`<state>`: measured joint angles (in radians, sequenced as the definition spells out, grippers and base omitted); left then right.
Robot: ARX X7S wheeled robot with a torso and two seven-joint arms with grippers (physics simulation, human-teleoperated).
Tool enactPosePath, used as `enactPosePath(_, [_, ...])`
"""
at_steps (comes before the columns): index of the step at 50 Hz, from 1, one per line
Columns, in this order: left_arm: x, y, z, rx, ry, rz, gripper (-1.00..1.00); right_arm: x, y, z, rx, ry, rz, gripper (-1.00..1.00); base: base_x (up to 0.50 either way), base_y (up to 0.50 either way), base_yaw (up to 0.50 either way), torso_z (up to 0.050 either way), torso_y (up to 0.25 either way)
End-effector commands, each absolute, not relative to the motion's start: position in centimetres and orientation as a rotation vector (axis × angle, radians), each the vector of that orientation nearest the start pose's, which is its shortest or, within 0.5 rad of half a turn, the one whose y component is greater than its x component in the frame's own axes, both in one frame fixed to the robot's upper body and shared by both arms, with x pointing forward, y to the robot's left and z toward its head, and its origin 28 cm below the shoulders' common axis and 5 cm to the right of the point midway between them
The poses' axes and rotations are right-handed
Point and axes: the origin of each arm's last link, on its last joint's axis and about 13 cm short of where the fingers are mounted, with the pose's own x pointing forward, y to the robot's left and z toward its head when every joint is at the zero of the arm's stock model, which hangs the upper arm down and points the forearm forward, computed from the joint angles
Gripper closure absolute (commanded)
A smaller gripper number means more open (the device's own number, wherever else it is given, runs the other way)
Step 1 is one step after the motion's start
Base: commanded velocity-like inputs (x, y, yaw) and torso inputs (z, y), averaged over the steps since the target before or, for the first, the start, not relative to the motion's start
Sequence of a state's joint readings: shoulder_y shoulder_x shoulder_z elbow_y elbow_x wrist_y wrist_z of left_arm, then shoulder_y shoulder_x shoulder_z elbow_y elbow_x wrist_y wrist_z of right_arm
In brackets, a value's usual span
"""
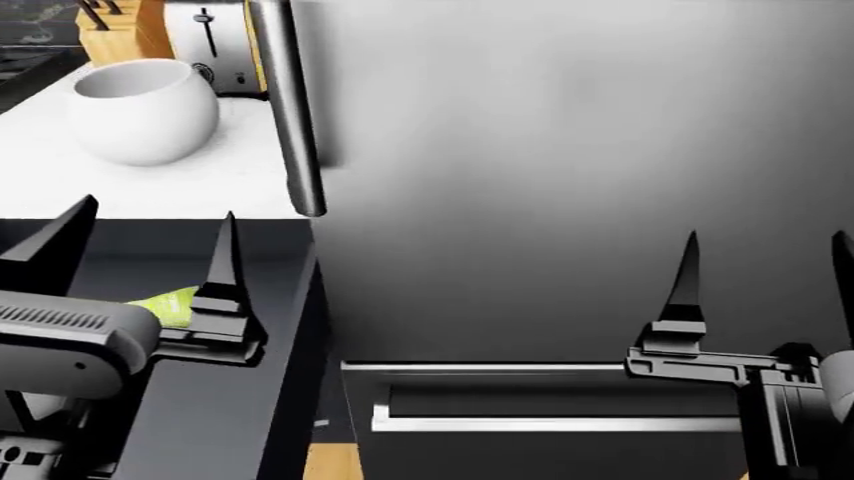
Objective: Place the bar in the bowl and close the drawer.
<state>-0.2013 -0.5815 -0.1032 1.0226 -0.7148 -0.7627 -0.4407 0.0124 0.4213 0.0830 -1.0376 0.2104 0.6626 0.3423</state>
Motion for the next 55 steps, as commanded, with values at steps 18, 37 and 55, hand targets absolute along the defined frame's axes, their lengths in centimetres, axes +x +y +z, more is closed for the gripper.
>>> enactPosePath(18, [16.55, 24.81, 20.57, 0.112, -0.359, -0.047, -1.00, 15.52, -14.19, 18.45, -0.236, -0.424, -0.188, -1.00, 0.00, 0.50, 0.00, 0.050, 0.000])
enactPosePath(37, [16.62, 24.85, 20.60, 0.114, -0.361, -0.044, -1.00, 15.52, -14.14, 18.68, -0.238, -0.434, -0.189, -1.00, 0.00, 0.50, 0.00, 0.050, 0.000])
enactPosePath(55, [16.50, 24.88, 20.89, 0.105, -0.382, -0.053, -1.00, 15.64, -14.37, 19.18, -0.210, -0.420, -0.186, -1.00, 0.00, 0.36, 0.00, 0.036, 0.000])
